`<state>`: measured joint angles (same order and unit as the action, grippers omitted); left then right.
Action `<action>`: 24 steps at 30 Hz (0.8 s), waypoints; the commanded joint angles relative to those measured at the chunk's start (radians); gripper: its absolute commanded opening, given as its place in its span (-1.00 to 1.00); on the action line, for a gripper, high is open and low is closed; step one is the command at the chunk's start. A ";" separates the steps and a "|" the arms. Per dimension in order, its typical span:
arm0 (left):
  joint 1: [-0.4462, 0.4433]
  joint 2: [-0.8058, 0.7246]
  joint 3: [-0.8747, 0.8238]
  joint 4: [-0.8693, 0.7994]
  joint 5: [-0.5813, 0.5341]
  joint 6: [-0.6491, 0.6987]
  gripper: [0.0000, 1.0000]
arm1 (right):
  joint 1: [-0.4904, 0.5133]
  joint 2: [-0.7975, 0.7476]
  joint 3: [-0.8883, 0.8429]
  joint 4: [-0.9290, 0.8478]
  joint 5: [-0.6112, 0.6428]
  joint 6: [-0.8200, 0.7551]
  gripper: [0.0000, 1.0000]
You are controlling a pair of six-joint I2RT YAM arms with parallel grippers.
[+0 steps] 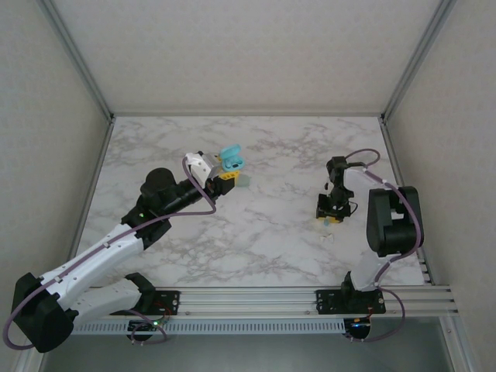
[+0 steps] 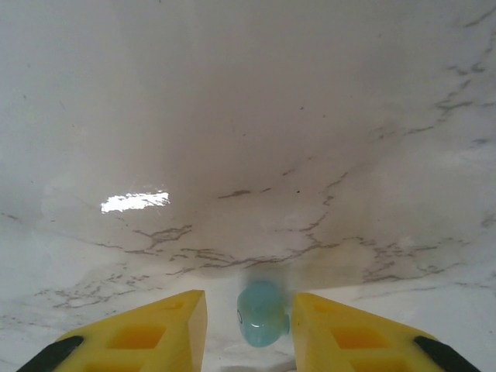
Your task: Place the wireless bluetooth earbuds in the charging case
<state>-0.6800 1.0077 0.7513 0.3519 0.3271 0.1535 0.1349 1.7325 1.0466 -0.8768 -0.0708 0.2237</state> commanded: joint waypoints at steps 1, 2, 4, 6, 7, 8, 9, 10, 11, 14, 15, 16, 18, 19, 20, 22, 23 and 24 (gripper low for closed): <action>-0.003 -0.011 0.028 0.009 0.001 -0.015 -0.58 | 0.009 0.021 0.023 -0.036 0.026 -0.021 -0.31; -0.003 -0.008 0.029 0.011 0.004 -0.019 -0.58 | 0.010 0.022 0.021 -0.031 0.030 -0.022 -0.32; -0.003 -0.004 0.031 0.015 0.007 -0.023 -0.57 | 0.013 0.027 0.023 -0.032 0.032 -0.021 -0.34; -0.003 -0.003 0.033 0.015 0.009 -0.025 -0.58 | 0.013 0.028 0.022 -0.033 0.037 -0.024 -0.40; -0.003 -0.003 0.033 0.015 0.009 -0.025 -0.58 | 0.014 0.029 0.021 -0.034 0.038 -0.024 -0.41; -0.003 -0.003 0.033 0.015 0.010 -0.027 -0.58 | 0.014 0.030 0.021 -0.034 0.043 -0.023 -0.41; -0.002 -0.004 0.032 0.015 0.008 -0.027 -0.58 | 0.014 0.032 0.021 -0.033 0.047 -0.020 -0.42; -0.003 -0.006 0.031 0.015 0.008 -0.027 -0.58 | 0.014 0.036 0.021 -0.029 0.046 -0.020 -0.42; -0.003 -0.006 0.032 0.015 0.009 -0.026 -0.58 | 0.014 0.041 0.024 -0.030 0.050 -0.020 -0.42; -0.003 -0.005 0.034 0.013 0.010 -0.025 -0.58 | 0.014 0.043 0.024 -0.028 0.053 -0.021 -0.48; -0.003 -0.005 0.035 0.013 0.010 -0.024 -0.58 | 0.015 0.043 0.024 -0.029 0.057 -0.020 -0.49; -0.003 -0.006 0.034 0.011 0.009 -0.023 -0.58 | 0.014 0.044 0.024 -0.029 0.061 -0.018 -0.51; -0.003 -0.006 0.035 0.012 0.008 -0.024 -0.58 | 0.014 0.042 0.026 -0.029 0.066 -0.014 -0.59; -0.003 -0.006 0.034 0.012 0.007 -0.025 -0.58 | 0.014 0.036 0.024 -0.026 0.065 -0.009 -0.62; -0.003 -0.006 0.033 0.010 0.009 -0.026 -0.58 | 0.015 0.030 0.025 -0.024 0.059 -0.010 -0.63; -0.003 -0.008 0.031 0.012 0.009 -0.026 -0.58 | 0.015 0.013 0.035 -0.038 0.052 -0.003 -0.64; -0.003 -0.009 0.029 0.012 0.006 -0.025 -0.58 | 0.015 -0.006 0.039 -0.045 0.034 -0.003 -0.65; -0.003 -0.010 0.028 0.011 0.004 -0.024 -0.58 | 0.016 -0.031 0.041 -0.043 0.009 0.002 -0.65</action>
<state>-0.6800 1.0077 0.7513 0.3515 0.3279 0.1455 0.1429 1.7576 1.0561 -0.8845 -0.0364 0.2169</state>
